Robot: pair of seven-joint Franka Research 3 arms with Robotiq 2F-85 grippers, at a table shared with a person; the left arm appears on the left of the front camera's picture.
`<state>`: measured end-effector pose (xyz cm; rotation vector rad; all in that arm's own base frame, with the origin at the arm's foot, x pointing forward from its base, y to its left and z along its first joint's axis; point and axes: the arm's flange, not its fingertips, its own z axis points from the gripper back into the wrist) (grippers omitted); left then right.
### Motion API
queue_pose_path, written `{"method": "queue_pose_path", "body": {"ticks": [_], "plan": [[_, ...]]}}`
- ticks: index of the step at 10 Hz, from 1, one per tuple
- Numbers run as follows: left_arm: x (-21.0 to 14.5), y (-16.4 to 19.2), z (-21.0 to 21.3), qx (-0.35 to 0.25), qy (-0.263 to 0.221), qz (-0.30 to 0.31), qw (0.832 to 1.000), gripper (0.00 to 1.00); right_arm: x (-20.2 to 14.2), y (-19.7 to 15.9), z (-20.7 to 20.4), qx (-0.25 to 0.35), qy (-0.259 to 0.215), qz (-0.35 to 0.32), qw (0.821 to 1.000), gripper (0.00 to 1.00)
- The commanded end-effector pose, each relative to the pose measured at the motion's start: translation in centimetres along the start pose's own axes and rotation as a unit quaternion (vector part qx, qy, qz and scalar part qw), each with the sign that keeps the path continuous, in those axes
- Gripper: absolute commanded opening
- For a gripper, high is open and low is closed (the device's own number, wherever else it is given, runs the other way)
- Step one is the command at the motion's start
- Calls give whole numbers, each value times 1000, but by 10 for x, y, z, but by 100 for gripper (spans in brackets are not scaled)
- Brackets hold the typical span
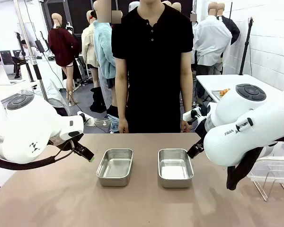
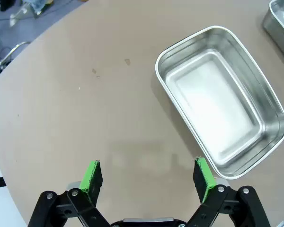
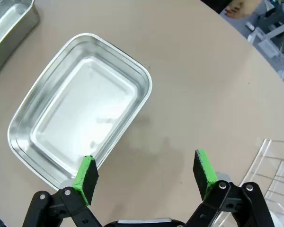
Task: Place the bread in airtight containers.
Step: Lift both Airtight Container.
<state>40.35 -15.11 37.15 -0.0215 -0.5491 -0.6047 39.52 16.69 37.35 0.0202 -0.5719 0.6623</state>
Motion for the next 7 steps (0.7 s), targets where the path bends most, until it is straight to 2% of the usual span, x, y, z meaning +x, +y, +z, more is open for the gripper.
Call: {"method": "queue_pose_path", "body": {"ticks": [1,7], "plan": [[0,0,0,0,0,0,1000,100,0,0,0,0,0,0,1000,100],[0,0,0,0,0,0,1000,100,0,0,0,0,0,0,1000,100]]}}
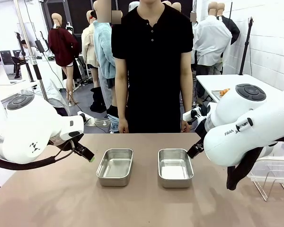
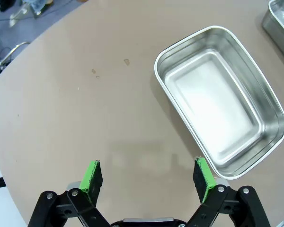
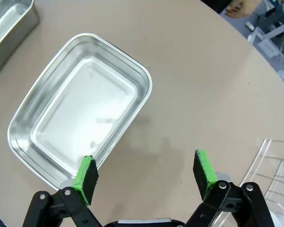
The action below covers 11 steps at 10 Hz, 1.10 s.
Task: Place the bread in airtight containers.
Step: Lift both Airtight Container.
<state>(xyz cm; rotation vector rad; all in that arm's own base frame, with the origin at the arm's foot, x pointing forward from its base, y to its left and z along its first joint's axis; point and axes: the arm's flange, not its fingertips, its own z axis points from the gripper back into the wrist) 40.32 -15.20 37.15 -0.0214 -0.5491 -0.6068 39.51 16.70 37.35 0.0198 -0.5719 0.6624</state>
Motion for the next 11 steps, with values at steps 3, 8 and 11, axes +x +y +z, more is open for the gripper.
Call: {"method": "queue_pose_path", "body": {"ticks": [3,8,11], "plan": [[0,1,0,0,0,1,1000,100,0,0,0,0,0,0,1000,100],[0,1,0,0,0,1,1000,100,0,0,0,0,0,0,1000,100],[8,-1,39,-20,-20,-10,1000,100,1,-17,57,12,-28,-20,999,100]]}}
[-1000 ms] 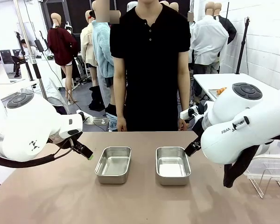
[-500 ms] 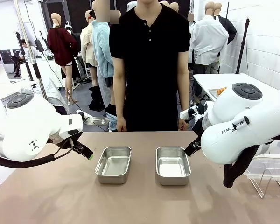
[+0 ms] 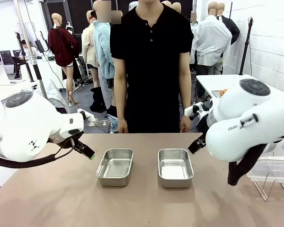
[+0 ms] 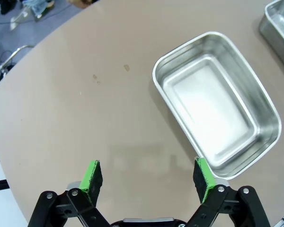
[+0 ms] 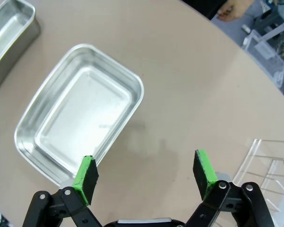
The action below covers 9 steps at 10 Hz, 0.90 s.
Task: Place the bread in airtight containers.
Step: Lift both Airtight Container.
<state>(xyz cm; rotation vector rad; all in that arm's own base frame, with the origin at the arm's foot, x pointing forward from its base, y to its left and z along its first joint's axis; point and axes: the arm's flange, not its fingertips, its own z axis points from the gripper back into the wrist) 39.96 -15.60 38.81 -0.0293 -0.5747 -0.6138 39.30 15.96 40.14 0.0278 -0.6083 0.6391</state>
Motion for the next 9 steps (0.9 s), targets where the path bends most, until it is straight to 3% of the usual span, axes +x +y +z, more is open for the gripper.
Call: {"method": "queue_pose_path", "body": {"ticks": [1,4,5,6,9], "plan": [[5,5,44,-40,-9,-3,999,100,-5,-16,55,28,-26,-18,999,100],[18,26,119,-77,-24,-27,996,100,-1,-49,134,64,-68,-24,995,100],[17,34,142,-101,-50,-36,993,100,-3,-59,155,70,-86,-24,994,100],[14,41,156,-149,-69,-46,985,100,-5,-63,168,73,-93,-28,993,100],[9,44,163,-138,-78,-29,987,100,-11,-64,169,84,-91,-43,991,100]]}}
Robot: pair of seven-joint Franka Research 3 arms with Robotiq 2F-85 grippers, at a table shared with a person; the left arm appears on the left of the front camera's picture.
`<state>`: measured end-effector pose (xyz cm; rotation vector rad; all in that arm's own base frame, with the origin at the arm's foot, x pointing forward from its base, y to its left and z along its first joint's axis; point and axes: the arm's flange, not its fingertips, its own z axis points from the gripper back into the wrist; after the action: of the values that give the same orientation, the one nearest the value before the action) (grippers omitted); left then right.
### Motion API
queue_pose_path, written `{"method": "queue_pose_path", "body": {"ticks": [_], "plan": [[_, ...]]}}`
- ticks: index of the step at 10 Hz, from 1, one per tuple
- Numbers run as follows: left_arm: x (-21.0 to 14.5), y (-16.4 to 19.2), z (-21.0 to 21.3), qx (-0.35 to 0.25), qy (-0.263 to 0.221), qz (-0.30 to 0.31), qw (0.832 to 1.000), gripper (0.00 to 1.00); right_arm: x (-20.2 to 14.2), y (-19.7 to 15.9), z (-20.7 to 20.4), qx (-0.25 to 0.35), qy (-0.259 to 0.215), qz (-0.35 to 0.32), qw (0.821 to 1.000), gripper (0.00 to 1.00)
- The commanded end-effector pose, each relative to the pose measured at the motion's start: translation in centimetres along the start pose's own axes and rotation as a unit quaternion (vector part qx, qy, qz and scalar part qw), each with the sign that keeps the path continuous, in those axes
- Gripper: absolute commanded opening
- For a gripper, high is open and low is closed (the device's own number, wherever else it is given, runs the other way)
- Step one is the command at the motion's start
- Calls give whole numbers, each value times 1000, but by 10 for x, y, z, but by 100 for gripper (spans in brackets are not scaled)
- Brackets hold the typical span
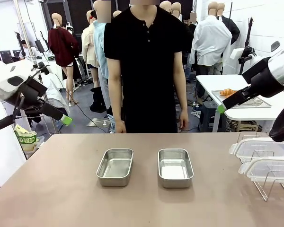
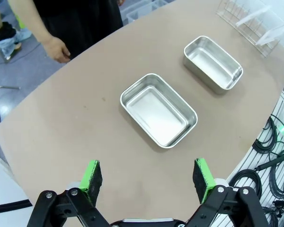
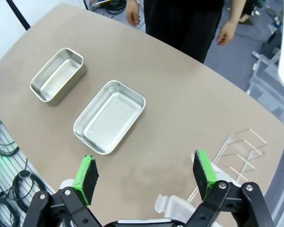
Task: Place the bread in airtight containers.
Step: Lift both Airtight Container.
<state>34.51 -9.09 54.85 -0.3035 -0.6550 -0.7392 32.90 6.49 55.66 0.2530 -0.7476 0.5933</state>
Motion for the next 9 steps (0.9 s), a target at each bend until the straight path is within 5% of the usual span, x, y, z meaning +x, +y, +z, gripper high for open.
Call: {"method": "queue_pose_path", "body": {"ticks": [1,9], "plan": [[-4,-1,-12,-15,5,0,1000,100,-4,0,-10,14,7,-1,1000,100],[0,-1,-6,-5,5,4,1000,100,0,0,-3,3,3,-4,1000,100]]}}
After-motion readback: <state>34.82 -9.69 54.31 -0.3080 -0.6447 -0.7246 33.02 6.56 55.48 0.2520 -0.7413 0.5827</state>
